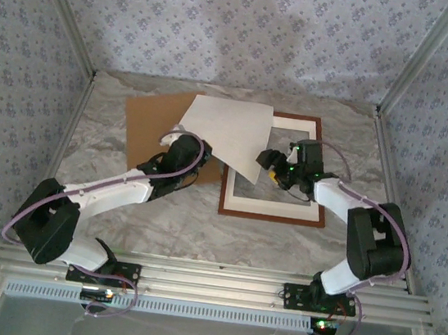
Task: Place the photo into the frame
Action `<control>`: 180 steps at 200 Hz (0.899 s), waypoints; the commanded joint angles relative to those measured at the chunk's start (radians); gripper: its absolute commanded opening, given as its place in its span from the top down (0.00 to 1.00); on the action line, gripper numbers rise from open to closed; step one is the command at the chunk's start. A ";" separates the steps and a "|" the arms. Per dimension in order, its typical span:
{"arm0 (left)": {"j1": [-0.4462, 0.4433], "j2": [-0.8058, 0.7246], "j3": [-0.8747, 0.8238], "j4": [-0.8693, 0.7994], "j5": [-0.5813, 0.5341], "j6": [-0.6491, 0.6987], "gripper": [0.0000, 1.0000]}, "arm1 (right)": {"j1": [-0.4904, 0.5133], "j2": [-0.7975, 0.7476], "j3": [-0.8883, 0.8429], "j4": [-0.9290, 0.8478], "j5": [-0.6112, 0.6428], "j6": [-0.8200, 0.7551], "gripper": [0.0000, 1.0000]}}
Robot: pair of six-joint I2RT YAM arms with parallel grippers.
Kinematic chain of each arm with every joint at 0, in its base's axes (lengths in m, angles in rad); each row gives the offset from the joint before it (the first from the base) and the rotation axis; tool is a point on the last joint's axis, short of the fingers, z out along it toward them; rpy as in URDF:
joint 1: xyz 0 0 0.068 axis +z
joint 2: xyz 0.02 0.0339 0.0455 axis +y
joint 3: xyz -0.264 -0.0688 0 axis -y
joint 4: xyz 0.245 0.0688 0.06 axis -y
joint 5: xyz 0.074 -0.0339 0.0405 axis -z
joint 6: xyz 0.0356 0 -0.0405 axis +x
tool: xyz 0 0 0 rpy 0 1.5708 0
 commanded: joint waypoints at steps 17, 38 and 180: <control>-0.008 -0.055 -0.042 -0.026 -0.022 -0.111 1.00 | 0.039 0.087 0.023 0.133 -0.021 0.069 0.20; -0.007 -0.072 -0.053 -0.036 -0.026 -0.111 1.00 | 0.046 0.120 0.018 0.227 -0.047 0.101 0.21; 0.004 -0.130 -0.115 -0.123 -0.020 -0.103 0.42 | 0.018 0.133 0.039 0.342 -0.124 0.122 0.90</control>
